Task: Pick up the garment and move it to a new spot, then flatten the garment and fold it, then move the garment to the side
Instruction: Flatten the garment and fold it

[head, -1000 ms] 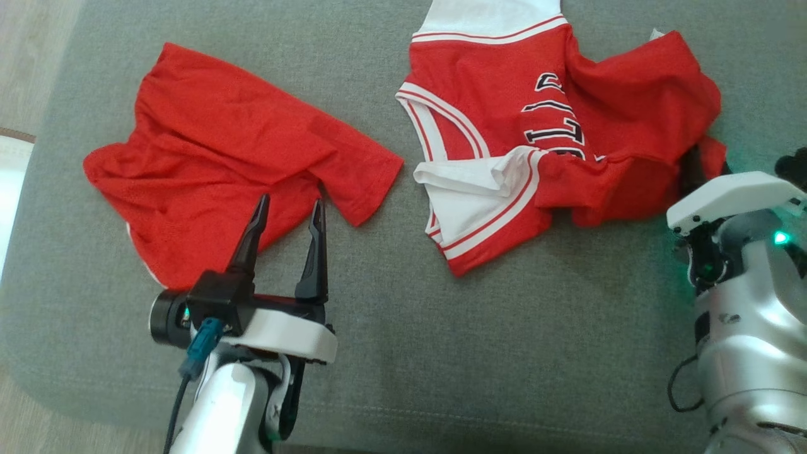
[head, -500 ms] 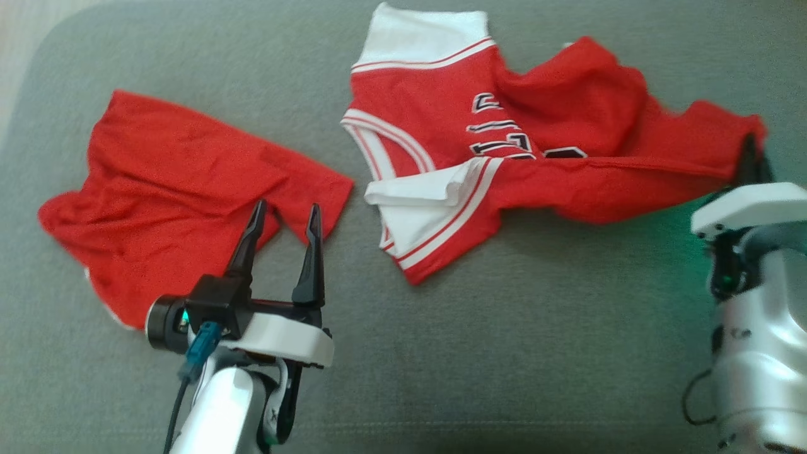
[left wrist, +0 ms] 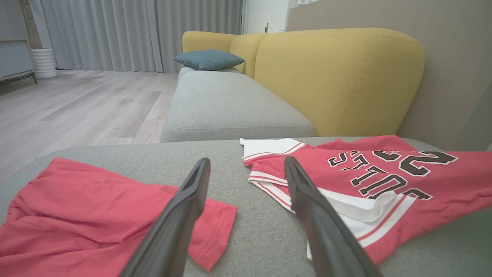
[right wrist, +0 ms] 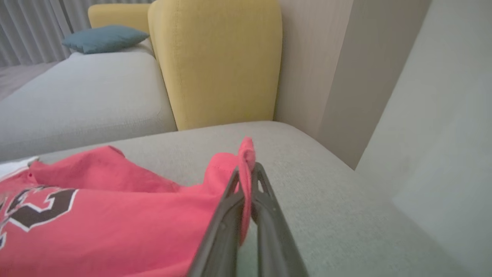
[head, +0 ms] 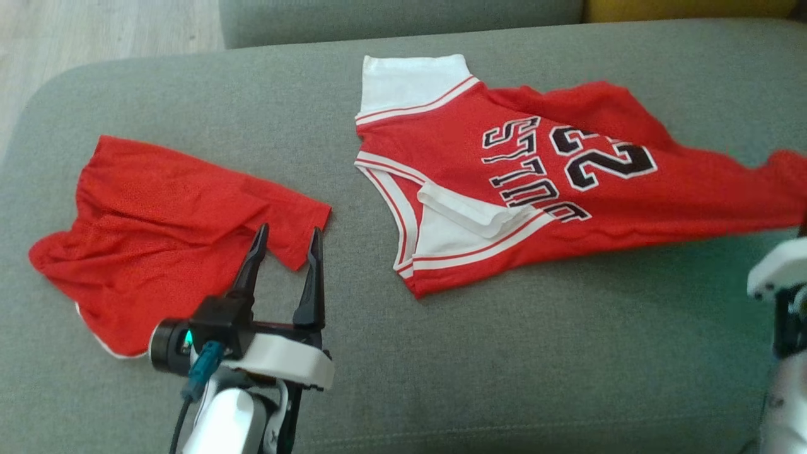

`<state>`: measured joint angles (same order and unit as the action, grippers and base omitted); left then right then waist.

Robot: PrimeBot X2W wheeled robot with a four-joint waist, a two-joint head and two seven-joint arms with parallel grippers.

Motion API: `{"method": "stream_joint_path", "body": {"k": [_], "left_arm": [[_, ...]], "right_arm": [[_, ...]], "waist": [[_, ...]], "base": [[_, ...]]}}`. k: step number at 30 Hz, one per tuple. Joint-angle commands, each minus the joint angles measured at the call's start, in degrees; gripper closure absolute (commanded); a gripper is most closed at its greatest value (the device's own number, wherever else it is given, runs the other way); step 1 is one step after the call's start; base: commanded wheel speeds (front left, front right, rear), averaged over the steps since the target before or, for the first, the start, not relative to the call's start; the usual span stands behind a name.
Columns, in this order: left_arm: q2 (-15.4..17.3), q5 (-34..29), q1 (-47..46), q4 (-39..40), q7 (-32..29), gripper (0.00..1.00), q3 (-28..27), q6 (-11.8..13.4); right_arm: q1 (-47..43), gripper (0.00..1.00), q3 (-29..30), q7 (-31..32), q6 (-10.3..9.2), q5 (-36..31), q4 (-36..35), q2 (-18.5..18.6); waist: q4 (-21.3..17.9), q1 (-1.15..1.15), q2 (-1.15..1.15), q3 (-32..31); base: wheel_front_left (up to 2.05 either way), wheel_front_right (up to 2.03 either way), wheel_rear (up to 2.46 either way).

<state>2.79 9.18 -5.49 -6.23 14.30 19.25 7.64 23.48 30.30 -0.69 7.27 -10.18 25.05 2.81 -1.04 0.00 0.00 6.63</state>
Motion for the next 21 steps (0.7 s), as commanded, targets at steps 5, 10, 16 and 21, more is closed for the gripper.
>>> {"method": "stream_joint_path", "body": {"k": [5, 10, 16, 21], "left_arm": [[0.1, 0.3, 0.0, 1.6, 0.7, 0.0, -2.4, 0.3], [0.1, 0.2, 0.6, 1.6, 0.7, 0.0, -2.9, 0.2], [0.1, 0.4, 1.3, 2.1, 0.7, 0.0, -3.4, 0.4], [0.1, 0.5, 1.4, 2.6, 0.7, 0.0, -3.1, 0.6]], "right_arm": [[-1.8, 0.0, -0.3, 0.4, 0.22, -2.8, -3.4, 0.2], [-3.9, 0.0, -3.1, -1.1, 0.22, 0.1, -3.6, 0.1], [-8.6, 0.0, -13.9, -4.5, 0.22, 10.1, -6.2, 0.1], [-14.1, 0.0, -21.8, -6.8, 0.22, 17.6, -9.1, 0.1]], "waist": [[-0.3, 0.0, 0.0, -1.4], [-1.1, 0.0, 0.0, -2.9], [-2.2, 0.0, 0.0, -4.3], [-2.5, 0.0, 0.0, -4.3]], "base": [[0.0, 0.0, 0.0], [0.0, 0.0, 0.0], [0.0, 0.0, 0.0], [0.0, 0.0, 0.0]]}}
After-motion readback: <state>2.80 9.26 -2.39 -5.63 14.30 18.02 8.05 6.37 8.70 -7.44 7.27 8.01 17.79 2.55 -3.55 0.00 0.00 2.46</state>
